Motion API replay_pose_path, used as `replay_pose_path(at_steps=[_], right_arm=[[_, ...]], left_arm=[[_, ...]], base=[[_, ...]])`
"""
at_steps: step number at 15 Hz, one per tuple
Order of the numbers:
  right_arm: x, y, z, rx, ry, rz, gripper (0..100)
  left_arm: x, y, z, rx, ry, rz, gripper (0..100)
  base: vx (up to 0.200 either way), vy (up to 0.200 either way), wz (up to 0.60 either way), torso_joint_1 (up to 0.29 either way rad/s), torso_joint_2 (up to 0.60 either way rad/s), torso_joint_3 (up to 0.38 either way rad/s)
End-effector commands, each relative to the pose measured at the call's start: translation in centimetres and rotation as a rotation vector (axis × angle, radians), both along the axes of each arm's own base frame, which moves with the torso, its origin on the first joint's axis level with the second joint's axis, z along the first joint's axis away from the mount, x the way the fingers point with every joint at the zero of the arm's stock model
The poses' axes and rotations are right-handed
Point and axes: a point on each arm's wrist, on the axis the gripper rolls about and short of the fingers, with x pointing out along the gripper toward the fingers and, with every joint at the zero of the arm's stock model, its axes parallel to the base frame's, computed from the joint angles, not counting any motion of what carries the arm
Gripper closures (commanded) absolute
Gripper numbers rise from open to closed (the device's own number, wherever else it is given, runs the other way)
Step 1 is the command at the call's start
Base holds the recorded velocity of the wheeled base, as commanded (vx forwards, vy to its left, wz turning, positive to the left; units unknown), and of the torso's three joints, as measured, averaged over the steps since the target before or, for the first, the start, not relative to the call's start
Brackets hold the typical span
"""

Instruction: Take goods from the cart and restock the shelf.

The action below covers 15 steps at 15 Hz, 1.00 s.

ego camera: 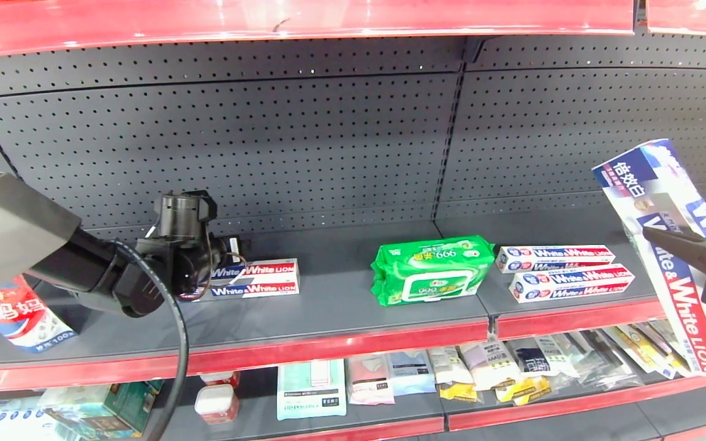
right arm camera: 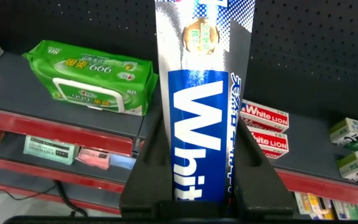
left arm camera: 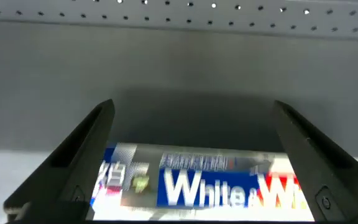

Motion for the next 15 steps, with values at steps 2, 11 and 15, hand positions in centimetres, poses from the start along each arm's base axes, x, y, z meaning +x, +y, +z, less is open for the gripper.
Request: replay_pose_path(at_steps=[2, 11, 15], right_arm=[[-0.1, 0.0, -0.4, -0.005, 0.010, 0.003, 100], [-0.4, 0.0, -0.3, -0.002, 0.004, -0.001, 100], [-0.3, 0.0, -0.4, 0.000, 0.009, -0.001, 100]], left_arm=[[0.3, -0.6, -0.9, 0.014, 0.055, -0.012, 0], [1.0, -1.0, -2.2, 0.029, 0.124, -0.025, 0], [0.8, -0.9, -2.4, 0.032, 0.140, -0.026, 0]], base=[[0.000, 0.000, 0.00, 0.000, 0.00, 0.000], [0.000, 0.000, 0.00, 0.000, 0.00, 0.000], [0.000, 0.000, 0.00, 0.000, 0.00, 0.000]])
